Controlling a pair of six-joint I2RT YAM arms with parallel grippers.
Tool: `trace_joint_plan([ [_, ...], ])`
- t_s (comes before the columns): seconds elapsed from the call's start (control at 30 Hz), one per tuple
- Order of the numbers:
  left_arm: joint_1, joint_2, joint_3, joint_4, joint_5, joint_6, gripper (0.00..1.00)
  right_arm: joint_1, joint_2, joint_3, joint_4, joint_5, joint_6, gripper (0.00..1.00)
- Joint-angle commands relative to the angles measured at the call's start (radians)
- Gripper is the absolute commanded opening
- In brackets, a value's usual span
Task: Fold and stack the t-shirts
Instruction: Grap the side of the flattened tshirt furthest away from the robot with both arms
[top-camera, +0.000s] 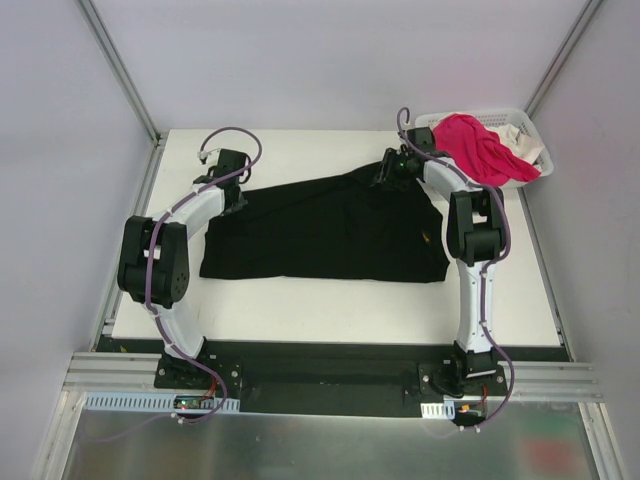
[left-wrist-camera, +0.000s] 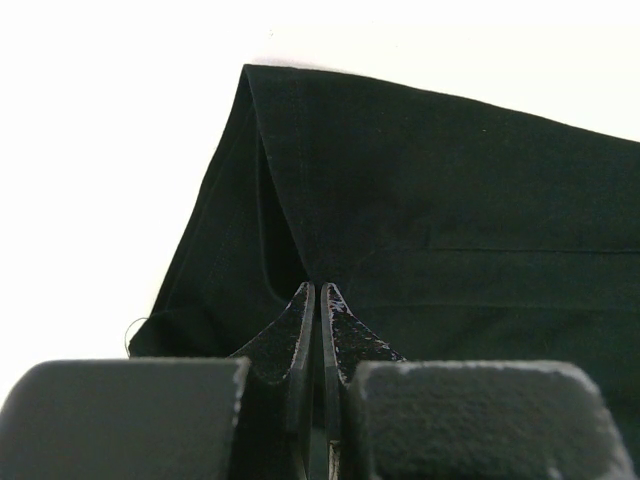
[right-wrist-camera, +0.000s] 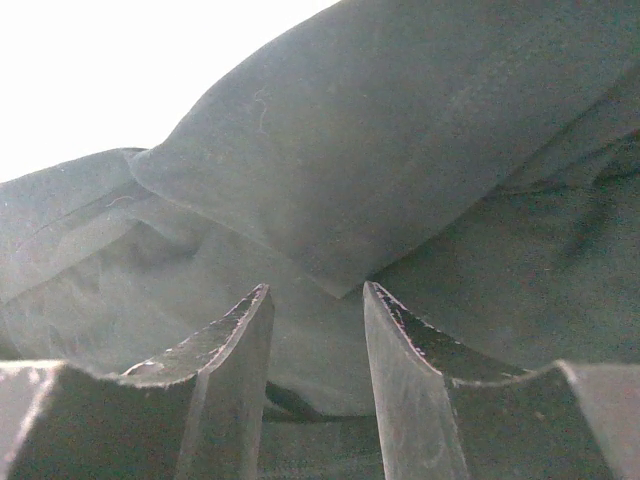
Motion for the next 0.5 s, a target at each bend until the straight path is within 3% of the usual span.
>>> trace_joint_plan([
  [0.0,-0.01,-0.013,0.036,0.0,-0.026,0.018,0.0,-0.013,-0.03,-0.016,0.018,0.002,-0.007,0.44],
  [0.47,-0.014,-0.005,0.042,0.0,-0.021,0.01,0.0,-0.009,-0.022,-0.008,0.028,-0.015,0.002,0.43],
])
